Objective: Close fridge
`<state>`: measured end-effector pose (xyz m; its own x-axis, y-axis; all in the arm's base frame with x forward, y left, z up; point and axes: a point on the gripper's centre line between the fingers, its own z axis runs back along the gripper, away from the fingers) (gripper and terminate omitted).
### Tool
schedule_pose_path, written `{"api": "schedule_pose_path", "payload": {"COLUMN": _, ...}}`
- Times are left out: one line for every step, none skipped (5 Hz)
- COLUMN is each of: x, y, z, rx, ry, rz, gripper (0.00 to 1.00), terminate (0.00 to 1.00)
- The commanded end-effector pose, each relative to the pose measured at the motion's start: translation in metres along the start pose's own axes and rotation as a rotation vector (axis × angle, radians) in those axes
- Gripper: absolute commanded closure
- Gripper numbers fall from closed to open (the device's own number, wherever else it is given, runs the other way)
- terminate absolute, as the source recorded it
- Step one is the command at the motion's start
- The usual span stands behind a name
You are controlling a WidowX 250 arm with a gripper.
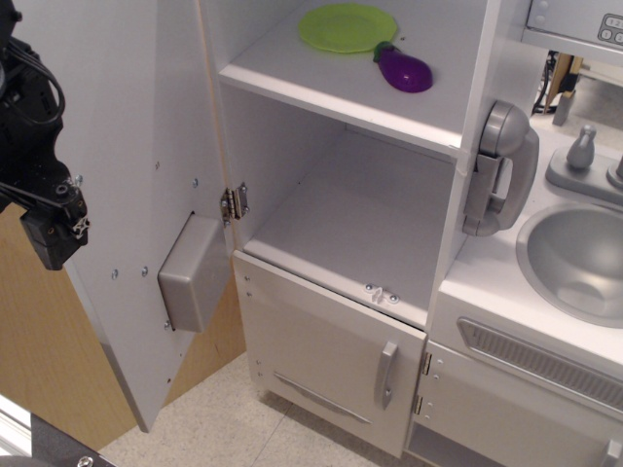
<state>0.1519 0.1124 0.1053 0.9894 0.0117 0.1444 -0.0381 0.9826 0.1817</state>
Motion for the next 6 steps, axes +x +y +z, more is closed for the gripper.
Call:
{"api": "schedule_pose_path", "payload": {"x": 0.000, "y": 0.000, "z": 0.000, "rx": 0.000, "ry": 0.000, "rz": 0.000, "gripper": 0.00, "terminate": 0.00}}
{"api": "schedule_pose_path", "payload": {"x": -0.016, "y": 0.015, "z": -0.002, "rx": -0.008, "ry": -0.010, "rz": -0.038, "gripper": 0.00, "terminate": 0.00}}
{"api": "schedule_pose_path", "payload": {"x": -0.029, "y": 0.034, "z": -0.004, "rx": -0.015, "ry": -0.025, "rz": -0.076, "gripper": 0.00, "terminate": 0.00}}
{"api": "schedule_pose_path", "payload": {"x": -0.030, "y": 0.056, "z": -0.010, "rx": -0.008, "ry": -0.054, "rz": -0.080, "gripper": 0.00, "terminate": 0.00}}
{"api": "schedule_pose_path", "payload": {"x": -0.019, "y": 0.084, "z": -0.019, "rx": -0.006, "ry": -0.064, "rz": -0.042, "gripper": 0.00, "terminate": 0.00}}
{"api": "schedule_pose_path", "payload": {"x": -0.003, "y": 0.108, "z": -0.026, "rx": 0.016, "ry": -0.061, "rz": -0.007, "gripper": 0.00, "terminate": 0.00}}
